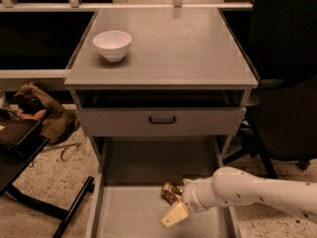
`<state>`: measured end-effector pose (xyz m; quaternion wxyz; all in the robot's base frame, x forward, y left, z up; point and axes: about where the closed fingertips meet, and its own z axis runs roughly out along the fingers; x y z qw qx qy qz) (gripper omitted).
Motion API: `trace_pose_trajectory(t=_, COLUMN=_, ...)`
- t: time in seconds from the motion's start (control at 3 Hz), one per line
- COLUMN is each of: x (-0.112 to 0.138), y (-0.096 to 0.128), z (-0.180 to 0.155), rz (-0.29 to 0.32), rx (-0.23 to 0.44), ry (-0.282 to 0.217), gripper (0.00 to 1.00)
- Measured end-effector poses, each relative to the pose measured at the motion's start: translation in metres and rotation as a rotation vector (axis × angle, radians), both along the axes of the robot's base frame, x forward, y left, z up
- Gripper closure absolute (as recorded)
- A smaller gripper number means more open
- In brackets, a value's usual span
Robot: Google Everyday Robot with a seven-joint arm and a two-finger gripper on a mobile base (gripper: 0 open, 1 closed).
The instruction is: Pick orange can from middle drawer and place on counter
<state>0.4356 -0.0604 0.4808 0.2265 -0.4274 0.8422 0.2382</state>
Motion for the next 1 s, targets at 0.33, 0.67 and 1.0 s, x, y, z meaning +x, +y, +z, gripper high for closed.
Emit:
trace_pose_trajectory(t=0.33, x=0.009, y=0.049, z=-0.023, rz=0.023, rx=0.067, ry=-0.001, gripper=0.0)
trace_pose_trajectory(t=0.67, x=0.01, y=0.05, z=-0.024, rz=0.023, rx=0.07, ry=-0.001, gripper=0.0)
trace_pose_trajectory(t=1.0, x=0.034, y=0.051, z=-0.039, rz=-0.028, rx=0.082, ry=-0.017, gripper=0.0)
